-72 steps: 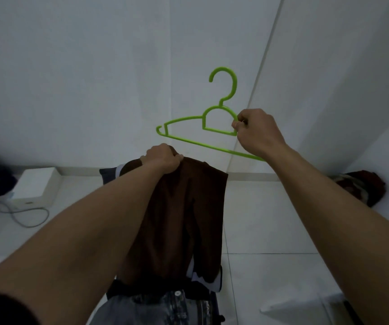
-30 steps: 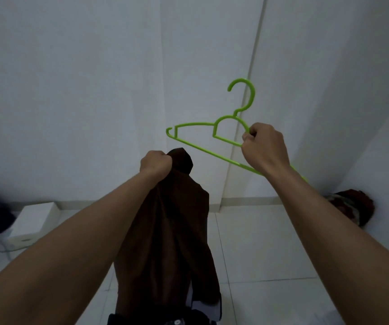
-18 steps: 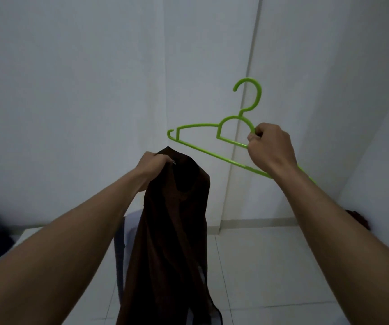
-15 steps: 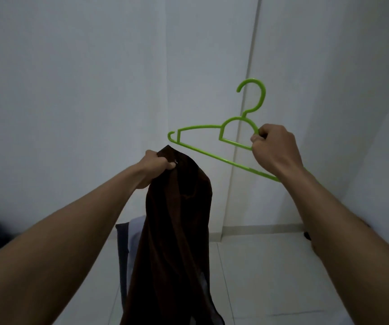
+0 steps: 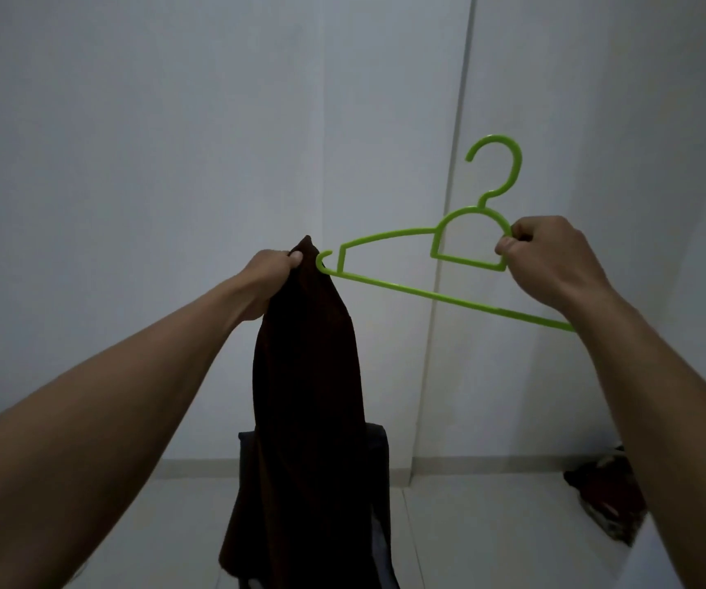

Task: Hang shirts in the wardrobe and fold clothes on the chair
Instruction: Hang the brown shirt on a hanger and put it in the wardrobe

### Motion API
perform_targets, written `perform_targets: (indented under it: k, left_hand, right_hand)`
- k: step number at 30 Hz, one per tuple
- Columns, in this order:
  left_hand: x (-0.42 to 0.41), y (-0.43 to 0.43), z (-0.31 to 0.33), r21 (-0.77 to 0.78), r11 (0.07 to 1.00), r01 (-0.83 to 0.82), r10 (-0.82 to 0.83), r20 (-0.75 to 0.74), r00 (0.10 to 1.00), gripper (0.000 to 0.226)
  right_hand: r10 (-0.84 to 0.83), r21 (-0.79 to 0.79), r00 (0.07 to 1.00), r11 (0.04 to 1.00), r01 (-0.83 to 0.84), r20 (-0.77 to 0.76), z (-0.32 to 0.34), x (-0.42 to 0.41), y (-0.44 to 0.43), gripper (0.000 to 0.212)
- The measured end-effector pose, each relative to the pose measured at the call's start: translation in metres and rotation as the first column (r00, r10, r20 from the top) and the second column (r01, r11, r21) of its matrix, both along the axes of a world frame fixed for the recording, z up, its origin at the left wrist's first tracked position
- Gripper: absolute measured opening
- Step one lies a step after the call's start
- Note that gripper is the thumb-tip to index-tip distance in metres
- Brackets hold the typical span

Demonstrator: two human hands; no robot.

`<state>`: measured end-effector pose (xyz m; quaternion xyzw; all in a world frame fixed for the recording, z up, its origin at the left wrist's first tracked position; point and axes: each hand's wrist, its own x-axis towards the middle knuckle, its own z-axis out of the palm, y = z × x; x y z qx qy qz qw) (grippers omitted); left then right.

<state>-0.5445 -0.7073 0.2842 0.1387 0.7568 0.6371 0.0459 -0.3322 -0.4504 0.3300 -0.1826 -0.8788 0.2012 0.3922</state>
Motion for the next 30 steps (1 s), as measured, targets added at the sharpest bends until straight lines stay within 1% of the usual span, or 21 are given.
perform_targets:
  k: [2,4,6,9,11,13,16,19,21,23,25,27,29,30]
  left_hand:
    - [0.012,-0.009,0.011,0.049,0.999,0.016,-0.018,0.04,0.999,0.032]
    - [0.02,-0.017,0.018,0.042,0.998,0.05,-0.05,0.02,0.999,0.036]
    - [0.027,-0.028,0.021,0.015,0.998,0.061,-0.061,-0.037,0.997,0.035]
    - [0.035,-0.042,0.021,-0.01,0.999,0.048,-0.049,-0.152,0.987,0.021]
    - [0.042,-0.05,0.02,-0.045,0.999,0.017,-0.026,-0.201,0.979,0.017]
    - [0.048,-0.054,0.019,-0.129,0.991,-0.021,-0.011,-0.24,0.971,0.02]
    - [0.055,-0.058,0.016,-0.347,0.928,-0.133,0.004,-0.349,0.937,0.026]
    - [0.066,-0.061,0.01,-0.449,0.868,-0.21,0.025,-0.384,0.923,0.032]
    - [0.071,-0.062,0.007,-0.518,0.827,-0.218,0.009,-0.376,0.927,0.037]
    - [0.075,-0.063,0.005,-0.528,0.834,-0.159,-0.032,-0.334,0.942,0.038]
    - [0.075,-0.064,0.002,-0.458,0.882,-0.114,-0.021,-0.278,0.96,0.038]
    - [0.078,-0.063,0.004,-0.366,0.929,-0.05,-0.023,-0.192,0.981,0.039]
    - [0.077,-0.062,0.005,-0.307,0.951,0.039,-0.076,-0.111,0.991,0.04]
    - [0.075,-0.062,0.006,-0.315,0.947,0.066,-0.099,-0.088,0.991,0.04]
  right_hand:
    - [0.001,-0.002,1.0,1.0,-0.001,-0.028,0.007,0.009,-0.006,0.023]
    - [0.004,-0.011,0.999,1.0,-0.005,-0.045,0.011,0.017,-0.011,0.024]
    - [0.007,-0.026,0.998,1.0,-0.008,-0.056,0.013,0.026,-0.017,0.024]
    - [0.003,-0.027,0.999,1.0,-0.004,-0.053,0.013,0.039,-0.026,0.025]
    - [-0.008,-0.027,0.999,1.0,0.007,-0.044,0.011,0.049,-0.034,0.026]
    - [-0.014,-0.035,0.999,0.999,0.013,-0.04,0.007,0.057,-0.04,0.026]
    - [-0.026,-0.046,0.999,0.999,0.025,-0.02,0.0,0.069,-0.051,0.025]
    - [-0.045,-0.051,0.999,0.998,0.044,-0.006,-0.008,0.079,-0.059,0.026]
    - [-0.054,-0.054,0.998,0.997,0.055,0.011,-0.012,0.084,-0.062,0.026]
    - [-0.052,-0.062,0.998,0.997,0.053,0.02,-0.015,0.088,-0.063,0.025]
    - [-0.048,-0.07,0.999,0.996,0.05,0.021,-0.015,0.091,-0.064,0.025]
    - [-0.044,-0.071,0.999,0.996,0.045,0.009,-0.014,0.092,-0.062,0.025]
    - [-0.041,-0.062,0.999,0.997,0.041,0.008,-0.012,0.092,-0.058,0.025]
    - [-0.034,-0.057,0.999,0.998,0.034,0.004,-0.011,0.091,-0.055,0.025]
